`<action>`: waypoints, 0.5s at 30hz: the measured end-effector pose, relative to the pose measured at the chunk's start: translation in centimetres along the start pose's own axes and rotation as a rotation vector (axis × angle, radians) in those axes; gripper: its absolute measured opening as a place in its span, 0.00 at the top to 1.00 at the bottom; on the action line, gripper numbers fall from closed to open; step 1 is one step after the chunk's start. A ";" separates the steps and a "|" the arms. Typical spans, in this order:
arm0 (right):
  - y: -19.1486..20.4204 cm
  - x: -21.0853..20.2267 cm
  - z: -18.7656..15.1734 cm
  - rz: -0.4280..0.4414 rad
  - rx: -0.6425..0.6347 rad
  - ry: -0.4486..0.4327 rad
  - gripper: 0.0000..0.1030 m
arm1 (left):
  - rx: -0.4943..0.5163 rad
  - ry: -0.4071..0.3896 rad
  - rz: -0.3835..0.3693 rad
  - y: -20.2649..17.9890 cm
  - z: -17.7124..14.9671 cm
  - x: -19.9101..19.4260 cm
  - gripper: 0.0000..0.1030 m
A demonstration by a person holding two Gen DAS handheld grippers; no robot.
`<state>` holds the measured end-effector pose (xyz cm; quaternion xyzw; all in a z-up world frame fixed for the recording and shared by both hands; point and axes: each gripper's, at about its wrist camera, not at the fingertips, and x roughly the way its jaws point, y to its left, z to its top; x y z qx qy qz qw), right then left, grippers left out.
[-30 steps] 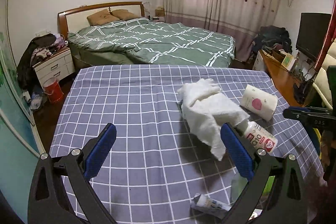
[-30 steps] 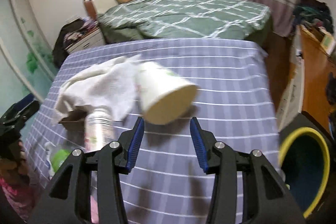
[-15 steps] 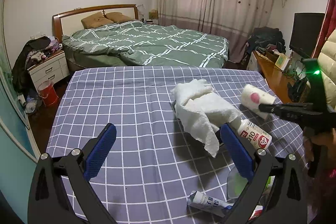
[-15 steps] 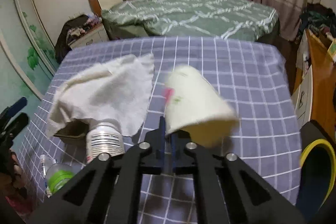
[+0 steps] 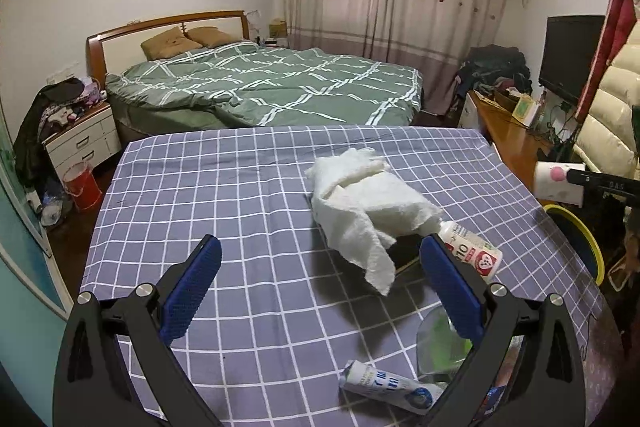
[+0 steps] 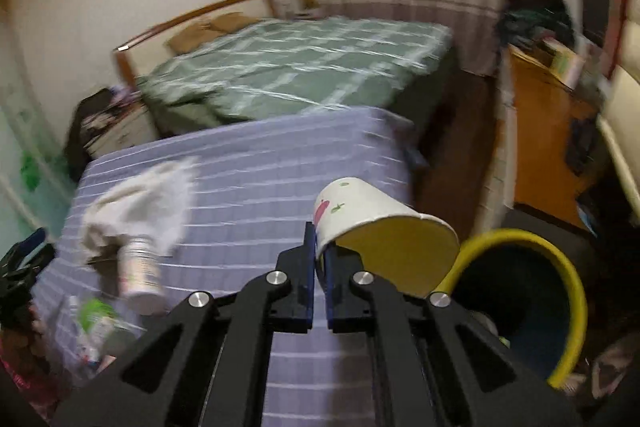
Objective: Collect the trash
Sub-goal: 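Carry the paper cup with the right tool into the bin and release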
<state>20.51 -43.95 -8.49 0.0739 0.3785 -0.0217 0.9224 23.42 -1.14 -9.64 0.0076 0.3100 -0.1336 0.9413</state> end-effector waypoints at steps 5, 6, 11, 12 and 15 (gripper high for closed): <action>-6.8 1.1 -1.7 -0.145 0.106 0.081 0.96 | 0.034 -0.004 -0.015 -1.0 -0.1 -0.1 0.05; -7.7 1.5 -2.0 -0.164 0.123 0.097 0.96 | 0.039 -0.005 -0.020 -1.3 -0.1 -0.2 0.05; -11.6 4.2 -3.6 -0.239 0.190 0.191 0.95 | 0.061 0.005 -0.037 -2.0 -0.2 0.1 0.05; -12.0 4.5 -3.8 -0.247 0.196 0.201 0.94 | 0.062 0.008 -0.043 -2.1 -0.2 0.1 0.05; -12.6 5.0 -4.2 -0.272 0.207 0.222 0.85 | 0.067 0.014 -0.060 -2.5 -0.1 0.2 0.05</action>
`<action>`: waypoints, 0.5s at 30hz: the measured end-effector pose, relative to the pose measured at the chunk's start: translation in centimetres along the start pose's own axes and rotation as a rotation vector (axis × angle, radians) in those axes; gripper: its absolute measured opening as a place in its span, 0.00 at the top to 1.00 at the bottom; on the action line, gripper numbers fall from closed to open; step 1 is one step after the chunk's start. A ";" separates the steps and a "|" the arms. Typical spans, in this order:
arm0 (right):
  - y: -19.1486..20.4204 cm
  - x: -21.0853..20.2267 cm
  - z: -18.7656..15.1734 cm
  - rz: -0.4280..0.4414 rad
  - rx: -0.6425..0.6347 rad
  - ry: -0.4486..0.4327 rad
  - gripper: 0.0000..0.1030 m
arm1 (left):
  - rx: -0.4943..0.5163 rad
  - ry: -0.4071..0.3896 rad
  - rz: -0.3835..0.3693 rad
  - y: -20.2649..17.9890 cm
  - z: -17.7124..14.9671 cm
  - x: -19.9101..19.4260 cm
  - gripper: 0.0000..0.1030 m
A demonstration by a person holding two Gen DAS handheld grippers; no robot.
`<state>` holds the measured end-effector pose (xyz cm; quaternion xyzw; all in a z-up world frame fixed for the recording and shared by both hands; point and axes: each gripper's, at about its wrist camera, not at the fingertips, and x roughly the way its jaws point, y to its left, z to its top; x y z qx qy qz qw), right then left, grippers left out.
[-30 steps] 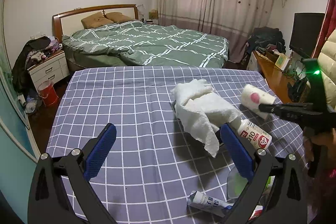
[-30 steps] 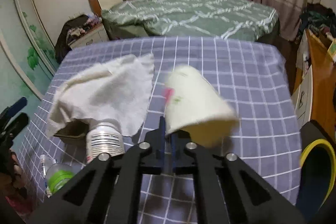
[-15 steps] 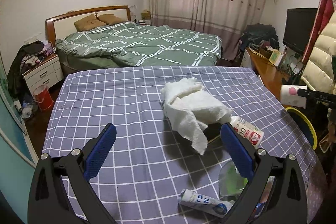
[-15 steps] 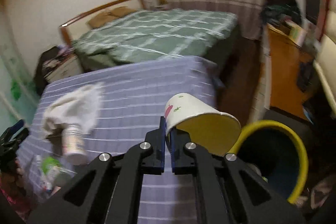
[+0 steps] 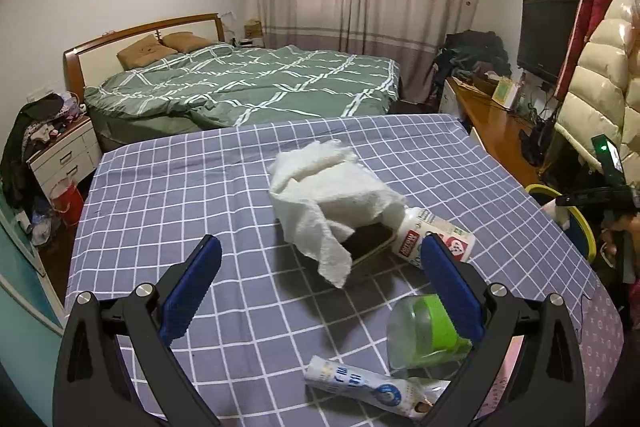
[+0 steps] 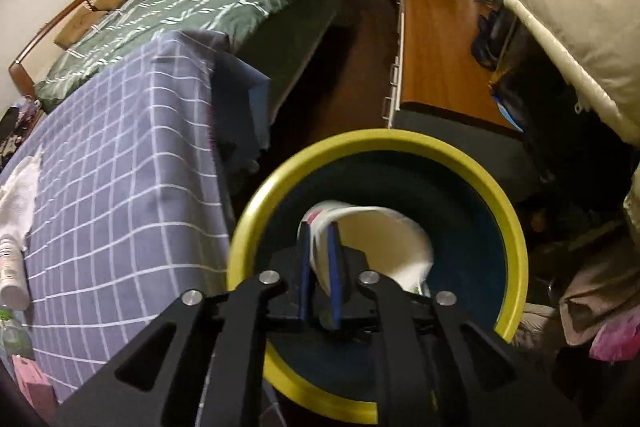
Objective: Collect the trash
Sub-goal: 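Carry the paper cup with the right tool into the bin and release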
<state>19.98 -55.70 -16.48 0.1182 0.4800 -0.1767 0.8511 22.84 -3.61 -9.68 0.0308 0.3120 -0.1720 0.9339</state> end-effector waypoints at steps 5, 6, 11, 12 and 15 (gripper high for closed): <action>-0.7 -0.4 -0.6 -0.013 0.001 -0.005 0.79 | 0.021 0.001 -0.033 -1.3 0.0 -0.8 0.05; -0.7 -0.5 -0.7 -0.011 0.000 -0.008 0.78 | 0.028 0.002 -0.037 -1.5 0.0 -1.0 0.05; -0.5 -1.7 -1.3 0.009 0.004 -0.030 0.76 | 0.085 0.025 -0.076 -4.2 -0.5 -3.1 0.05; -0.5 -1.8 -1.4 0.013 0.004 -0.034 0.76 | 0.100 0.045 -0.083 -4.9 -0.8 -3.3 0.05; -0.5 -2.3 -1.6 0.023 0.006 -0.044 0.75 | 0.138 0.106 -0.125 -7.0 -2.1 -4.0 0.05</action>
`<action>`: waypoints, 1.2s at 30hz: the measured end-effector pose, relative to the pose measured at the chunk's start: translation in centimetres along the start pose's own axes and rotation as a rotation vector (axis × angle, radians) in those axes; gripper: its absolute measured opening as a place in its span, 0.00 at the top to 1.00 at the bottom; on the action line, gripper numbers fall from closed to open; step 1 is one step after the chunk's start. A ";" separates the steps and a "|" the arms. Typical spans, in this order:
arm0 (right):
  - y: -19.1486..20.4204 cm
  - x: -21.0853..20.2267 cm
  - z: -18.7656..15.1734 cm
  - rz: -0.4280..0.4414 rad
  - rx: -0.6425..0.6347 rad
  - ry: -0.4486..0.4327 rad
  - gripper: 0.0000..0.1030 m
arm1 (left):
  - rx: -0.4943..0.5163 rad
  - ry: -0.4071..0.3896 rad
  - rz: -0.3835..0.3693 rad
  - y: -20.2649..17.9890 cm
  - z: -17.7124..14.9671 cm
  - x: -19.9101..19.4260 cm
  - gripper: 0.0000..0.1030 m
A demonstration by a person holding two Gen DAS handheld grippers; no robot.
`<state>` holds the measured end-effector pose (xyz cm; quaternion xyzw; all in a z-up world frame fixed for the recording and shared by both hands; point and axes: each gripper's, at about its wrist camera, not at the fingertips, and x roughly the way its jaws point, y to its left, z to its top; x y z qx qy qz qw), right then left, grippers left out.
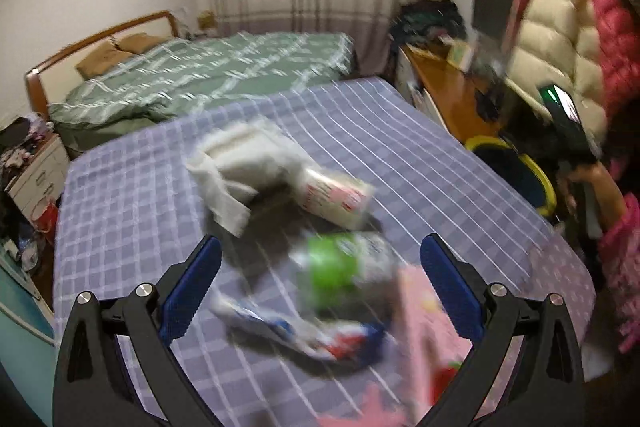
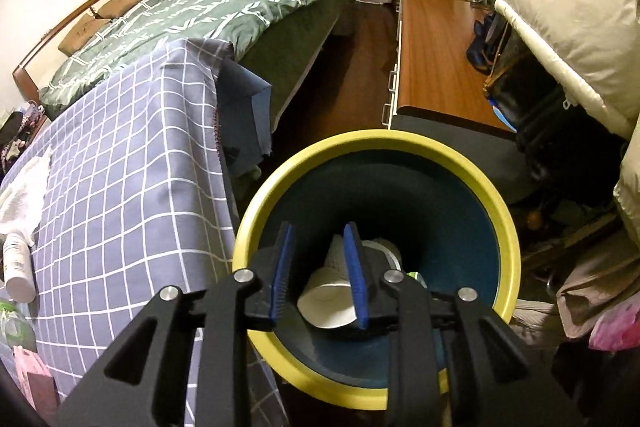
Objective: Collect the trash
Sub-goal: 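Grasp the pink strawberry milk carton with the left tool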
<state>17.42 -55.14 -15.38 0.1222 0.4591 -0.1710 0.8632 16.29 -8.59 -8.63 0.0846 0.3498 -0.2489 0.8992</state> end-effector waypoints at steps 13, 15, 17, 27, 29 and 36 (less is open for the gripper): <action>-0.5 -0.6 -0.8 0.048 0.015 -0.018 0.70 | 0.050 0.174 -0.208 -6.8 -2.9 1.6 0.09; -0.6 -0.5 -0.8 0.058 0.019 -0.018 0.68 | 0.046 0.187 -0.199 -6.9 -2.8 2.1 0.10; -0.7 -0.3 -0.9 0.070 0.024 -0.018 0.67 | 0.043 0.209 -0.194 -6.8 -2.6 3.0 0.13; -0.9 0.7 -1.0 0.103 0.034 -0.006 0.67 | 0.051 0.301 -0.212 -8.4 -3.0 6.1 0.24; -1.1 0.8 -1.1 0.104 0.040 -0.005 0.67 | 0.068 0.308 -0.227 -9.1 -2.9 6.2 0.28; -1.7 1.4 -1.6 0.113 0.053 0.005 0.67 | 0.192 0.322 -0.215 -12.1 -3.5 6.3 0.34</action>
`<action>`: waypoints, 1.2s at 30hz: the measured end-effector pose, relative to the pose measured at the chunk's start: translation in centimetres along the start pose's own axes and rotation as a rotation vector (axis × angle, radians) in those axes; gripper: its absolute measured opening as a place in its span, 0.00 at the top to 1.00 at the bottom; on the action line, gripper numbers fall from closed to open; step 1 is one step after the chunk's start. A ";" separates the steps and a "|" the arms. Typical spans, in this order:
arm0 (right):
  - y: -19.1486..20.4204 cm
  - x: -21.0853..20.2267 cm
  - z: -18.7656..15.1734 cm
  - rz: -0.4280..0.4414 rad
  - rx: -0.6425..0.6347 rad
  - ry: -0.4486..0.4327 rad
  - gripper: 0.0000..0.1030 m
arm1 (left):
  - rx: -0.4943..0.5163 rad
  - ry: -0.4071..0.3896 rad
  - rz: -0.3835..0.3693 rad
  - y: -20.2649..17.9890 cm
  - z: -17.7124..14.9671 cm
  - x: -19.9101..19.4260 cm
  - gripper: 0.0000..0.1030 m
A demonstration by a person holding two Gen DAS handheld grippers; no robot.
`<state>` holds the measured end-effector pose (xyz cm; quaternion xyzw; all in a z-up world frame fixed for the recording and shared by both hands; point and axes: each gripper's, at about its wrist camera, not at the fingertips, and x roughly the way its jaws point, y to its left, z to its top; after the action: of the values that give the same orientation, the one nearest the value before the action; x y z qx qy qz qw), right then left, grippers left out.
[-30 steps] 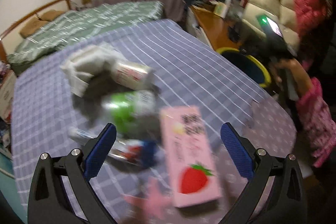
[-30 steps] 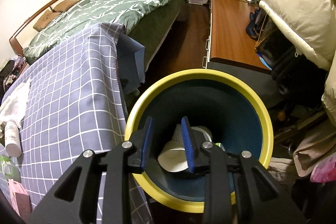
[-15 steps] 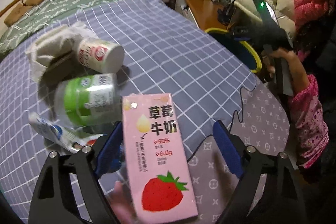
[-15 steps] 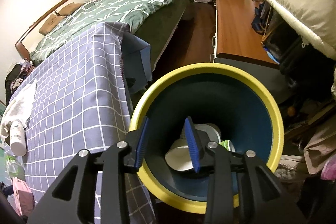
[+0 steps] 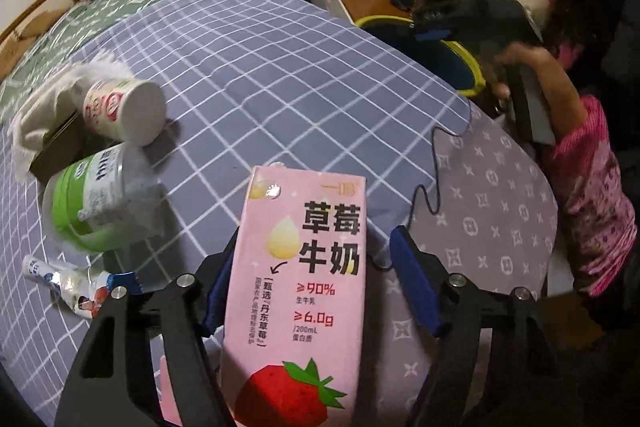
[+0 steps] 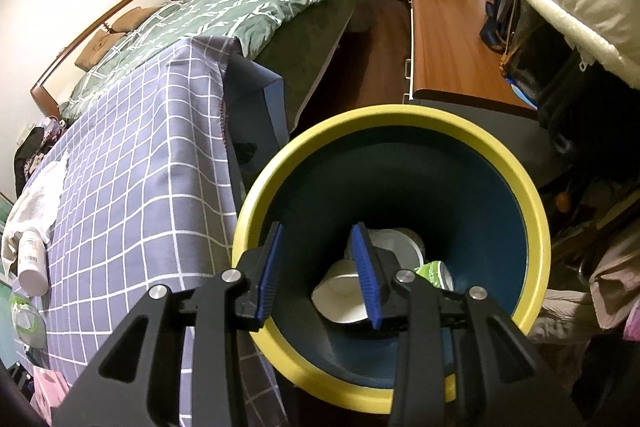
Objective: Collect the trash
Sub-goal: 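Grasp the pink strawberry milk carton with the left tool, then carry the milk carton with the left tool into the bin and release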
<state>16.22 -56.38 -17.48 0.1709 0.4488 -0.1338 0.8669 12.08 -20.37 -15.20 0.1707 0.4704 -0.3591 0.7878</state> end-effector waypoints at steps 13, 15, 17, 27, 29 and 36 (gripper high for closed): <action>-2.0 -2.3 -0.2 0.001 0.027 -0.056 0.67 | 0.067 -0.020 -0.022 -1.6 4.6 0.1 0.51; -2.5 -2.9 -0.3 -0.001 0.033 -0.066 0.67 | 0.087 -0.042 -0.031 -2.3 6.5 0.1 0.51; -3.2 -3.5 -0.5 -0.002 0.043 -0.076 0.67 | 0.103 -0.060 -0.041 -2.8 8.1 0.2 0.51; -7.4 -5.7 -2.4 -0.016 0.097 -0.099 0.67 | 0.198 -0.099 -0.063 -7.4 17.0 4.1 0.51; -8.3 -6.0 -2.8 -0.021 0.110 -0.101 0.67 | 0.211 -0.091 -0.072 -8.2 18.5 5.4 0.51; -10.5 -6.9 -3.5 -0.046 0.137 -0.114 0.67 | 0.240 -0.056 -0.108 -11.1 23.1 9.9 0.51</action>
<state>5.74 -63.88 -15.59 0.2113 0.3926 -0.1936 0.8739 21.27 -45.97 -11.42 0.2280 0.4103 -0.4593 0.7542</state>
